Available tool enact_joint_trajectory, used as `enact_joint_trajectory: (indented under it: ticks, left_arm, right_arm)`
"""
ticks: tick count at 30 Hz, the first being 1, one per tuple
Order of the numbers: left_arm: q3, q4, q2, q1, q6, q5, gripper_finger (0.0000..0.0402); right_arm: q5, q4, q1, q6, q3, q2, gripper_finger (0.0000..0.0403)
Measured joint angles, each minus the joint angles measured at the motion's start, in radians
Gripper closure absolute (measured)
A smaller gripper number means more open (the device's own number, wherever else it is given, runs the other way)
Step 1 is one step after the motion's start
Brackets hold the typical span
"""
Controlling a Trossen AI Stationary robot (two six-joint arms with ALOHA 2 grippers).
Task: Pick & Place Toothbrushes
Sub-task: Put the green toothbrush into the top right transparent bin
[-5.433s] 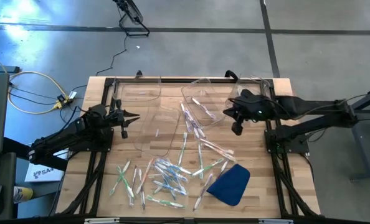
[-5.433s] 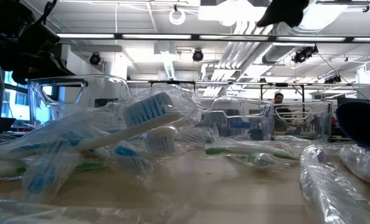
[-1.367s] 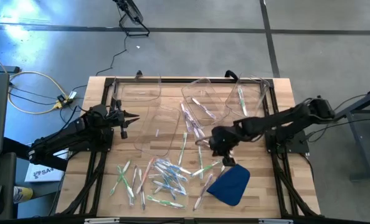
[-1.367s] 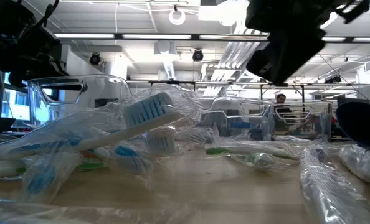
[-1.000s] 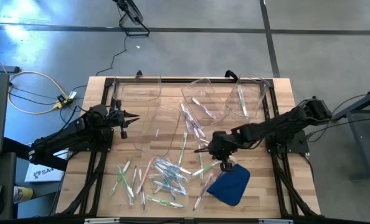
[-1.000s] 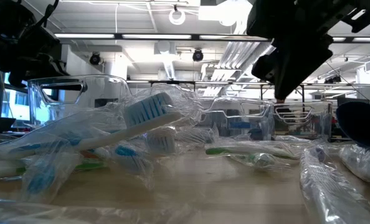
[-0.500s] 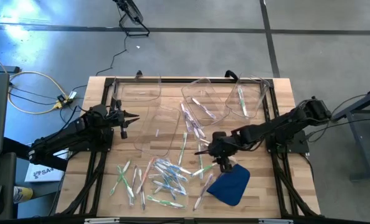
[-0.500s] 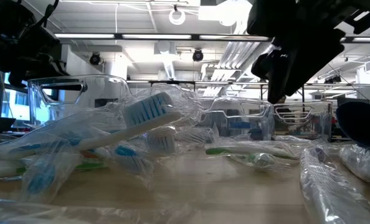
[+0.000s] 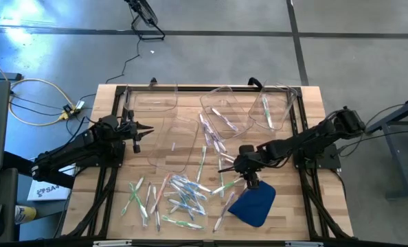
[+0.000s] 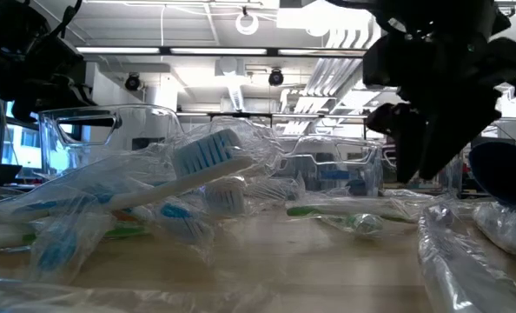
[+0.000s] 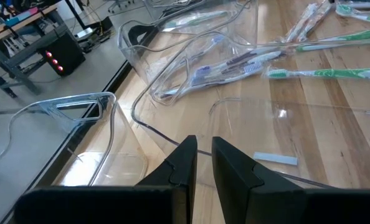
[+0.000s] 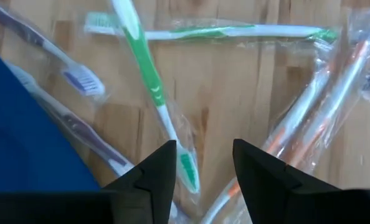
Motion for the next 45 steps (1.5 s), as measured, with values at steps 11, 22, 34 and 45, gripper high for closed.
enact_joint_trajectory:
  ticks: [11,22,34,45]
  left_arm:
    - [0.0,0.0,0.0,0.0,0.0,0.0,0.0355]
    - [0.0,0.0,0.0,0.0,0.0,0.0,0.0355]
    - [0.0,0.0,0.0,0.0,0.0,0.0,0.0355]
    - [0.0,0.0,0.0,0.0,0.0,0.0,0.0355]
  right_arm:
    - [-0.03,0.082,0.005,-0.002,-0.028,0.118,0.0253]
    - [-0.001,0.083,0.034,-0.035,-0.025,0.164,0.0254]
    - [0.025,0.036,0.06,-0.034,-0.026,0.159,0.0254]
    - [0.039,0.048,0.066,-0.025,-0.029,0.159,0.0332]
